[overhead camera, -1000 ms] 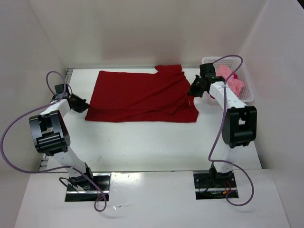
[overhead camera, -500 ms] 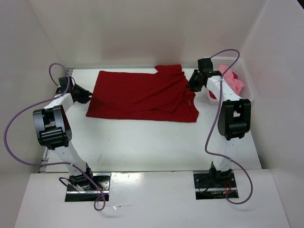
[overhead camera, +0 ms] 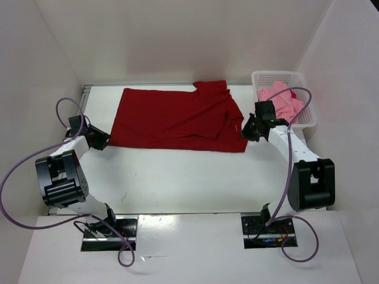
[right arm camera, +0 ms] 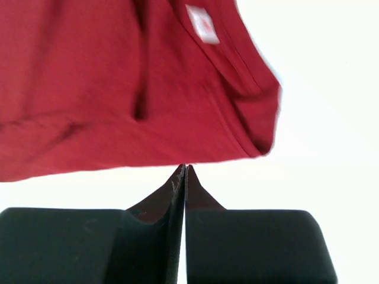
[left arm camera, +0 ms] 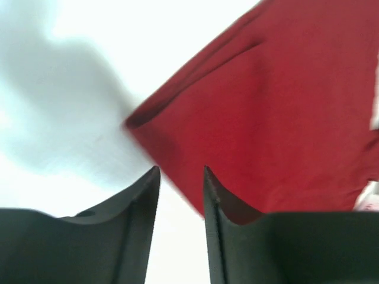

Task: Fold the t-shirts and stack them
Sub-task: Fold the flattened tshirt in 1/3 of the way

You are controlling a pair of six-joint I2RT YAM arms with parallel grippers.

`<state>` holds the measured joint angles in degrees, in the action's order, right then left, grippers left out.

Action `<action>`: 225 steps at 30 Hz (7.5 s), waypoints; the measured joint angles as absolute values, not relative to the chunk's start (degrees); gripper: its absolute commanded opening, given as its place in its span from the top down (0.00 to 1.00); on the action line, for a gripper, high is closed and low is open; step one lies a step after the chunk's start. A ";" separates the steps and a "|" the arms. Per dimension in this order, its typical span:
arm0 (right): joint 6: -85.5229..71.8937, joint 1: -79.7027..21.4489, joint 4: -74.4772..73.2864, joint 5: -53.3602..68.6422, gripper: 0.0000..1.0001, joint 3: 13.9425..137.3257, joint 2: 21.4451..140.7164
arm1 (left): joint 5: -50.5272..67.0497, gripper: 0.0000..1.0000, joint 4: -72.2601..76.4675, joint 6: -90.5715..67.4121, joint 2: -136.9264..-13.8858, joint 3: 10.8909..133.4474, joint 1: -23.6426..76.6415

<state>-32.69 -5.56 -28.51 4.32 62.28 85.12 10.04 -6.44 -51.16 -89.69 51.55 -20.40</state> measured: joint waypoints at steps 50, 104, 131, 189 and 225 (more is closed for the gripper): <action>-56.16 -5.80 -38.54 6.90 0.79 36.56 54.92 | 13.32 0.51 -29.02 -45.12 -74.13 40.60 -36.18; -44.18 -19.75 -12.91 17.54 0.82 45.91 93.89 | 12.03 0.79 -9.61 -46.63 -77.60 39.24 13.89; -42.57 -24.51 -17.78 14.63 0.84 69.28 101.97 | 11.88 0.78 -10.92 -46.35 -76.29 42.59 11.31; -41.95 -24.51 -19.25 11.20 0.98 64.05 100.62 | 11.27 0.76 -11.94 -43.86 -75.13 41.56 11.31; -42.78 -33.17 -15.16 16.69 1.00 55.94 99.15 | 9.28 0.73 -16.36 -40.80 -87.39 43.24 8.80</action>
<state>-42.78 -33.17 -15.16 16.69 55.94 99.15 9.28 -16.36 -40.80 -87.39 43.24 8.80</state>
